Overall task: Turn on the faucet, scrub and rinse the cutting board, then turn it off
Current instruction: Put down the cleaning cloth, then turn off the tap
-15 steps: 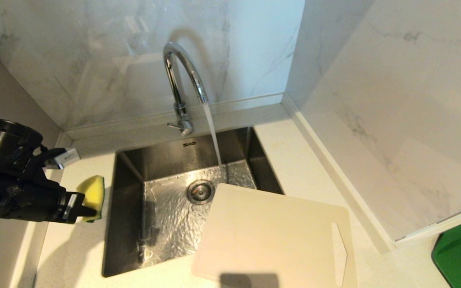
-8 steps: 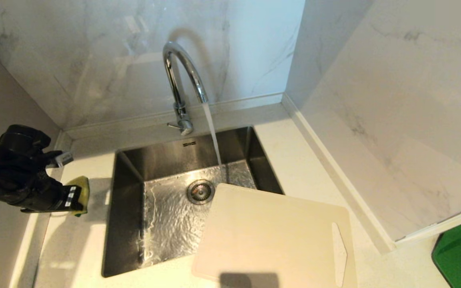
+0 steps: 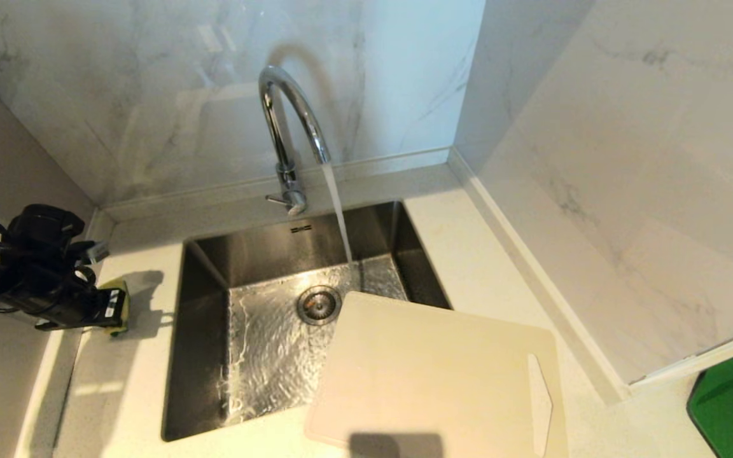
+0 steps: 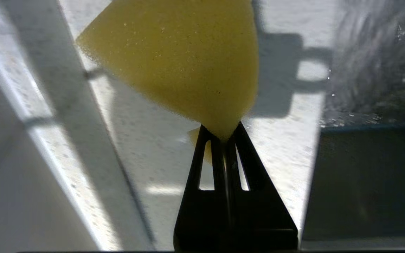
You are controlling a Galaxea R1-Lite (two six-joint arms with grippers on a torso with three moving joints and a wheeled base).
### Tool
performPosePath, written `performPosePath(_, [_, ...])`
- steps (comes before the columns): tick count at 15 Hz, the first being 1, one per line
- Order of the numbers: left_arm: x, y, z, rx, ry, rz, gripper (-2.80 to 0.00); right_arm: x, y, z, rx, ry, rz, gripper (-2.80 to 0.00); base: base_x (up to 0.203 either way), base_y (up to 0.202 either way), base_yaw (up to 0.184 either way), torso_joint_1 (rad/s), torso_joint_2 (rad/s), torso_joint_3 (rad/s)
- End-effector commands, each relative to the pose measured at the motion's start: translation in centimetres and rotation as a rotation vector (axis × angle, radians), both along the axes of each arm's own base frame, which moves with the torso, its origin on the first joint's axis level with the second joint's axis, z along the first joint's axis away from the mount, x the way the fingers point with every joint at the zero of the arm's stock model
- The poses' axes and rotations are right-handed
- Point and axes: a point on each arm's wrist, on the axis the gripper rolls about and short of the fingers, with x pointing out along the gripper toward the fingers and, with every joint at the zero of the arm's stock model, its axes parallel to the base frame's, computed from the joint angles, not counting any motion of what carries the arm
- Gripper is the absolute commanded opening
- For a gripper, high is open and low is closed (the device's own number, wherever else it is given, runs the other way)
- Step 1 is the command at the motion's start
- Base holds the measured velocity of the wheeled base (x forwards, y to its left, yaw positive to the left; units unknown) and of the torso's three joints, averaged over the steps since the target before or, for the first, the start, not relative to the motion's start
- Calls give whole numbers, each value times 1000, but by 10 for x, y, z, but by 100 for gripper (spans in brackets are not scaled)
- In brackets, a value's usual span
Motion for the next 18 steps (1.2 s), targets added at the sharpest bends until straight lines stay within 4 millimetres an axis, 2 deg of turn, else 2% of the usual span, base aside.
performPosePath(1, [3, 5, -9, 5, 28, 4, 0, 0, 0, 0, 0, 1, 0, -280, 0, 0, 0, 0, 0, 0])
performPosePath(6, [1, 4, -3, 15, 16, -15, 0, 0, 0, 0, 0, 1, 0, -280, 0, 0, 0, 0, 0, 0])
performPosePath(8, [-4, 3, 11, 14, -20, -17, 0, 0, 0, 0, 0, 0, 0, -280, 0, 0, 0, 0, 0, 0])
performPosePath(12, [-37, -6, 75, -16, -83, -98, 0, 0, 0, 0, 0, 1, 0, -280, 0, 0, 0, 0, 0, 0])
performPosePath(16, [-79, -39, 130, -131, -92, -316, 0, 0, 0, 0, 0, 1, 0, -280, 0, 0, 0, 0, 0, 0])
performPosePath(17, [-85, -47, 137, -139, -95, -354, -280, 0, 0, 0, 0, 1, 0, -280, 0, 0, 0, 0, 0, 0])
performPosePath(18, [-90, -55, 142, -142, -102, -390, -280, 0, 0, 0, 0, 3, 0, -280, 0, 0, 0, 0, 0, 0])
